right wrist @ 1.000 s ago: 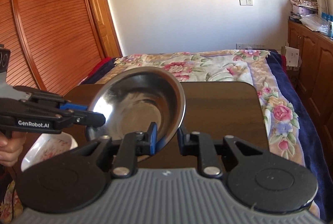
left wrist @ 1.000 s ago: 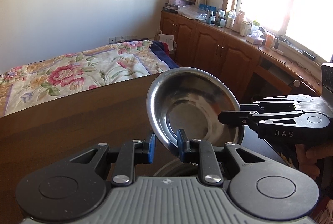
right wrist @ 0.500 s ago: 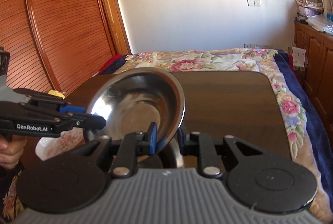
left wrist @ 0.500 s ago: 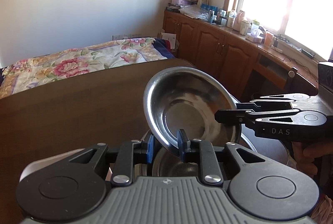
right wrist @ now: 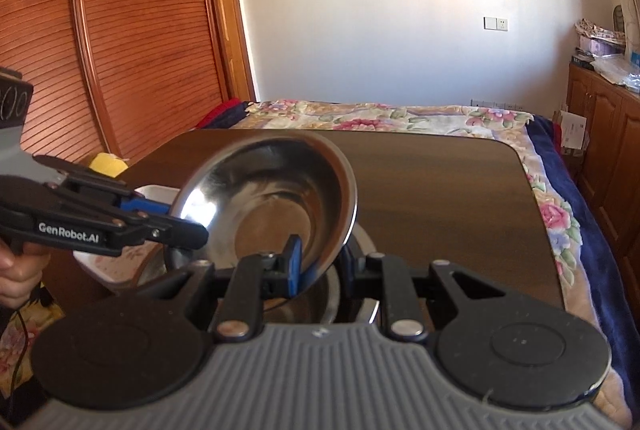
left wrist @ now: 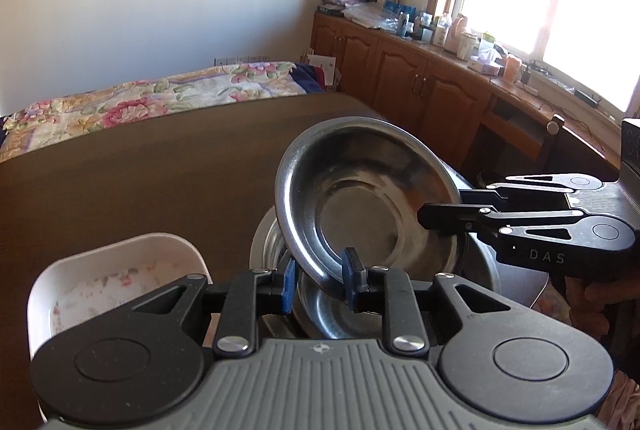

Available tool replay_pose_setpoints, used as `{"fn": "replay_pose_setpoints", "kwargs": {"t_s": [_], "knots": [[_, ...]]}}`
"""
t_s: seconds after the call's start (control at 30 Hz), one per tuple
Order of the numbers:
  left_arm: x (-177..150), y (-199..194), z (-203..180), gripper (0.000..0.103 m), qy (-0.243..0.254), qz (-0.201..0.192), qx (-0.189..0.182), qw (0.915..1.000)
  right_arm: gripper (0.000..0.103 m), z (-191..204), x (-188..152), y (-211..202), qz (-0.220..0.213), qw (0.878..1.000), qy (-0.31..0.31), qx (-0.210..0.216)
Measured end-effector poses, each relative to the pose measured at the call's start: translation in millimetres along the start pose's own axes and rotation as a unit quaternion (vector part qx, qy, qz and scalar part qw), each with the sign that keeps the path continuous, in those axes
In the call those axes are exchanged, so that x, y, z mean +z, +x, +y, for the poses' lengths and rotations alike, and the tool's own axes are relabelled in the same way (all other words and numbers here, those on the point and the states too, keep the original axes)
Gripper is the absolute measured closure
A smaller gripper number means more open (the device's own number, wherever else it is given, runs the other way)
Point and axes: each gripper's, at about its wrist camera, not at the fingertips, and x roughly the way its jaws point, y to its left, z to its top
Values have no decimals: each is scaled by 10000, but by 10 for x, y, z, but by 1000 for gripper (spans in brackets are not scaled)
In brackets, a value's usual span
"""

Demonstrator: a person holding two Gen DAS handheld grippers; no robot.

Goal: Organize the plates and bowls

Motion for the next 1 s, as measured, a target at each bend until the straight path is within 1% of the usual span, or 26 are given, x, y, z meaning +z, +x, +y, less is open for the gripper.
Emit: {"fn": "replay_pose_setpoints", "kwargs": {"t_s": [0.17, 0.3, 0.4, 0.83, 1.0], "knots": [[-53, 11, -25, 77, 139, 6, 97, 9999, 80, 12, -53, 43, 37, 10000, 48, 18], [-83, 47, -20, 77, 146, 46, 100, 9998, 82, 11, -92, 53, 2, 10000, 82, -25], [-88, 81, -16, 77, 148, 82, 89, 9998, 82, 7, -119, 73, 54, 10000, 61, -28], [-109, 108, -105, 77, 304, 26, 249, 9992, 82, 130, -136, 43, 160, 9982, -520, -260], [-121, 102, -103, 77, 260, -7, 248, 9994, 82, 165, -121, 26, 228, 9962, -779, -315]]}}
